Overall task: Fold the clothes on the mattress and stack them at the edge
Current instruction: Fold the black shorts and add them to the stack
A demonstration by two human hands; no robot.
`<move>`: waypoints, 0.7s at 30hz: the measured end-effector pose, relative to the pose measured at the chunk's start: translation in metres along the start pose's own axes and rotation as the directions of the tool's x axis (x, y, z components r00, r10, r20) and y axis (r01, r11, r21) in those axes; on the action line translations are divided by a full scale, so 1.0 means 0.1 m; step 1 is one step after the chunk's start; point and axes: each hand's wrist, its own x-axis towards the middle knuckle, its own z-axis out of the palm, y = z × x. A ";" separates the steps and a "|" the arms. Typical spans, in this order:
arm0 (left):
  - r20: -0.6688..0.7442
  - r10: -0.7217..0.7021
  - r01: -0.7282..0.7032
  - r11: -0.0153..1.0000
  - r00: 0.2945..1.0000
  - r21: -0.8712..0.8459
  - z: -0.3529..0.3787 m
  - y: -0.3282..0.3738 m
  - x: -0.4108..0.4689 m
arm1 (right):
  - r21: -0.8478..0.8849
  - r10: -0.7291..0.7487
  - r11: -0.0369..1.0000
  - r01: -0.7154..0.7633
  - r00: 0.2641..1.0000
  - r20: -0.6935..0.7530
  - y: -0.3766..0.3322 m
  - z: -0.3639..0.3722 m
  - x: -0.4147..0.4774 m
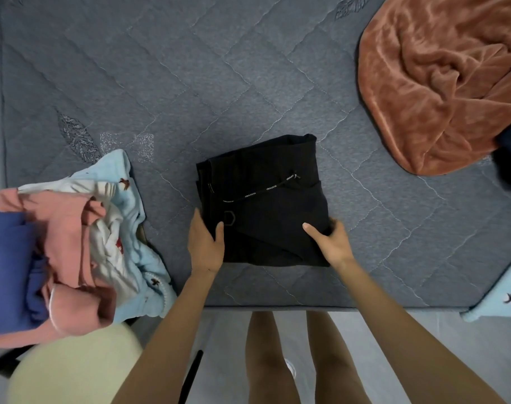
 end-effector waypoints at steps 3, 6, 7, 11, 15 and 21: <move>0.110 -0.200 0.221 0.946 0.974 -0.235 0.04 0.02 -0.04 | -0.069 0.059 0.996 -0.053 0.994 0.089 0.02 -0.04 0.02; 0.130 -0.313 0.339 0.889 0.941 -0.307 -0.01 0.03 -0.02 | -0.008 0.086 0.996 -0.086 0.985 0.150 0.03 -0.12 0.04; 0.170 -0.358 0.395 0.856 0.918 -0.333 -0.03 0.03 0.00 | 0.018 0.087 0.996 -0.091 0.981 0.172 0.03 -0.14 0.04; 0.359 -0.387 0.502 0.802 0.849 -0.324 -0.16 0.06 0.06 | 0.085 0.095 0.989 -0.118 0.967 0.235 0.00 -0.17 -0.01; 0.455 -0.354 0.523 0.788 0.817 -0.324 -0.31 0.15 0.11 | 0.204 0.174 0.954 -0.221 0.959 0.224 -0.17 -0.20 -0.06; 0.625 -0.400 0.733 0.490 0.670 -0.472 -0.52 0.29 0.22 | 0.322 0.246 0.881 -0.347 0.917 0.314 -0.58 -0.27 0.00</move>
